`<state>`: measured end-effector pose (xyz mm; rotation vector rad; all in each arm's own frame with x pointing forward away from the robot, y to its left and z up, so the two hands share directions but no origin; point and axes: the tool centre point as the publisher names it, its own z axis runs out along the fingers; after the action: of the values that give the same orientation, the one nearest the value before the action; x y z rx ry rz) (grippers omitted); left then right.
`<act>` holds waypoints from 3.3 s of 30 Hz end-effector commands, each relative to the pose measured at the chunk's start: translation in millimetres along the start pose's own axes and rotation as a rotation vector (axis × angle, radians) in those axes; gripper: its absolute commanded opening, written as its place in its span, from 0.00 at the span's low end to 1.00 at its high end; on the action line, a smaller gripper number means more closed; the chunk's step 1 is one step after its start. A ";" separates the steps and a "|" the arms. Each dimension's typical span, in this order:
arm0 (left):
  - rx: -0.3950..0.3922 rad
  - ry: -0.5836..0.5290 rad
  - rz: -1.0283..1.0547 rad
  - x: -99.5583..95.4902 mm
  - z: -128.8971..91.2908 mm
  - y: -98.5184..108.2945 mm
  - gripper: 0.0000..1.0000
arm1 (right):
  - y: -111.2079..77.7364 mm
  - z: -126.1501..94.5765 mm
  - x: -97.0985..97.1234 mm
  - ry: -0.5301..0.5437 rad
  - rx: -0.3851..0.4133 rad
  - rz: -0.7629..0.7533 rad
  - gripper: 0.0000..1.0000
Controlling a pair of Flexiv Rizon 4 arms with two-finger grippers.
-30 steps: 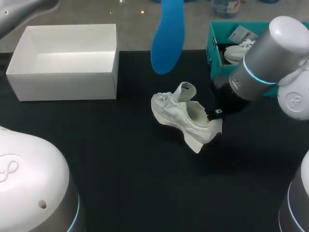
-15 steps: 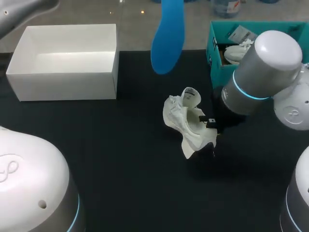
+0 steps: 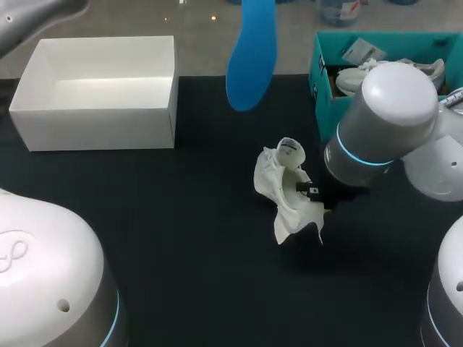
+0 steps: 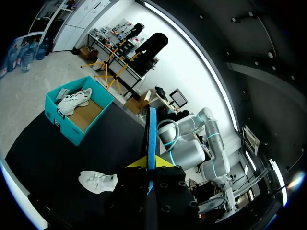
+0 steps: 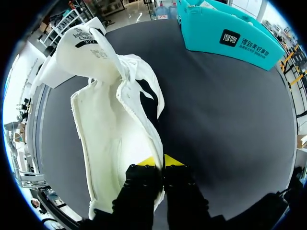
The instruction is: Take the shoe out of the shoebox, open the shoe tongue, remove and reinsert the insole, then place the shoe into the shoebox
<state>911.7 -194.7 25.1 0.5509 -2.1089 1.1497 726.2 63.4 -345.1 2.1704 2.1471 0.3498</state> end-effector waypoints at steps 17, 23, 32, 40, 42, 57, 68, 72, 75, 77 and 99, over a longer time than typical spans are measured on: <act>0.000 0.000 0.001 -0.2 -0.2 0.7 0.00 | -23.8 41.2 7.9 -0.011 0.035 0.080 0.00; 0.000 0.000 0.001 -0.2 -0.2 0.7 0.00 | -28.0 41.0 9.0 -0.008 0.041 0.087 0.50; 0.000 0.000 0.001 -0.2 -0.2 0.7 0.00 | -25.0 13.7 6.1 0.018 0.014 0.079 1.00; 0.000 0.000 0.001 -0.2 -0.2 0.7 0.00 | -17.0 -19.8 -9.8 0.041 0.002 0.080 1.00; 0.000 0.000 0.001 -0.2 -0.2 0.7 0.00 | -12.3 -25.2 -12.7 0.094 -0.010 0.063 1.00; 0.000 0.000 0.001 -0.2 -0.2 0.7 0.00 | -8.7 -28.5 -13.2 0.106 -0.005 0.055 1.00; 0.000 0.000 0.001 -0.2 -0.2 0.7 0.00 | 5.3 -48.3 -4.0 0.304 0.019 0.108 1.00; 0.000 0.000 0.001 -0.2 -0.2 0.7 0.00 | 10.0 -59.4 6.5 0.448 0.039 0.128 1.00; 0.000 0.000 0.001 -0.2 -0.2 0.7 0.00 | 10.7 -64.8 14.8 0.508 0.065 0.150 1.00; 0.000 0.000 0.001 -0.2 -0.2 0.7 0.00 | 12.4 -68.1 16.5 0.558 0.078 0.163 1.00; 0.000 0.000 0.001 -0.2 -0.2 0.7 0.00 | 49.1 -103.7 36.7 0.886 0.099 0.267 1.00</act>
<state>911.7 -194.7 25.1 0.5509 -2.1088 1.1496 747.6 84.6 -224.6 2.6849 2.2050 1.3724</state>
